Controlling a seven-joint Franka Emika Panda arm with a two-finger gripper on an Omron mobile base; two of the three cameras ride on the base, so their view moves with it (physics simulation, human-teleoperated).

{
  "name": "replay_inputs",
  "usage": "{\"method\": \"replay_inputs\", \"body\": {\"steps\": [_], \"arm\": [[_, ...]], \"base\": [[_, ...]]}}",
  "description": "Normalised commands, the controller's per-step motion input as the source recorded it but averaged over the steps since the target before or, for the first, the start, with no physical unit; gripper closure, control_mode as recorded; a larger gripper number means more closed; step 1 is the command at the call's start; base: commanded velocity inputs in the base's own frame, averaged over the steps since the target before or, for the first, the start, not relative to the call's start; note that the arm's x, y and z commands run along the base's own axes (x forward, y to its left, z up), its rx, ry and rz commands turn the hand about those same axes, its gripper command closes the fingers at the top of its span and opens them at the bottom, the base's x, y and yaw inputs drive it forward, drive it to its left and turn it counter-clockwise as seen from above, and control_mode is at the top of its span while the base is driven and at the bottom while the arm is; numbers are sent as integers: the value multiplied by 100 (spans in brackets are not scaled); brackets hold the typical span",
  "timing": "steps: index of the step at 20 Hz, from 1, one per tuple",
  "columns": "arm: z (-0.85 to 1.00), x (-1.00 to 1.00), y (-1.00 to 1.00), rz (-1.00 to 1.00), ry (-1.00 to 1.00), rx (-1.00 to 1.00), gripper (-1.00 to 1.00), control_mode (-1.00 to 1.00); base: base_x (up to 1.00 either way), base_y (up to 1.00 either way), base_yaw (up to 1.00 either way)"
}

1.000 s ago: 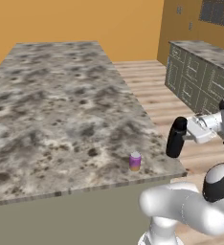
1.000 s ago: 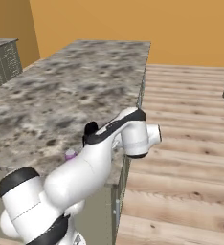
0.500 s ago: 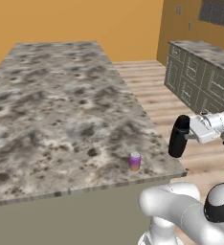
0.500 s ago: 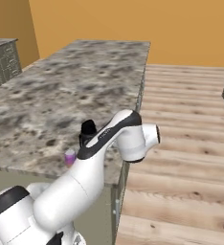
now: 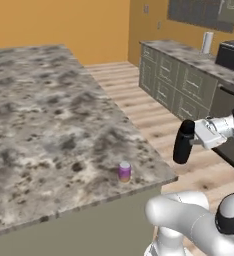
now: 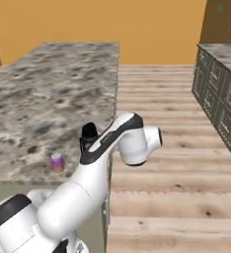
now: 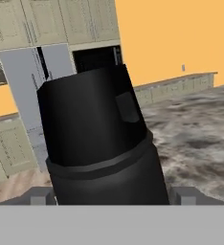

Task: Pick the can, water bottle from the counter and place them in the open cabinet.

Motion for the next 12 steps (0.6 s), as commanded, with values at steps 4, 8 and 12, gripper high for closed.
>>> {"method": "replay_inputs", "body": {"steps": [4,8,12], "arm": [[0,0,0,0,0,0,100,100],[0,0,0,0,0,0,100,100],[0,0,0,0,0,0,100,100]], "base": [[-34,-27,-40],[-26,-43,-42],[-21,-40,-44]]}}
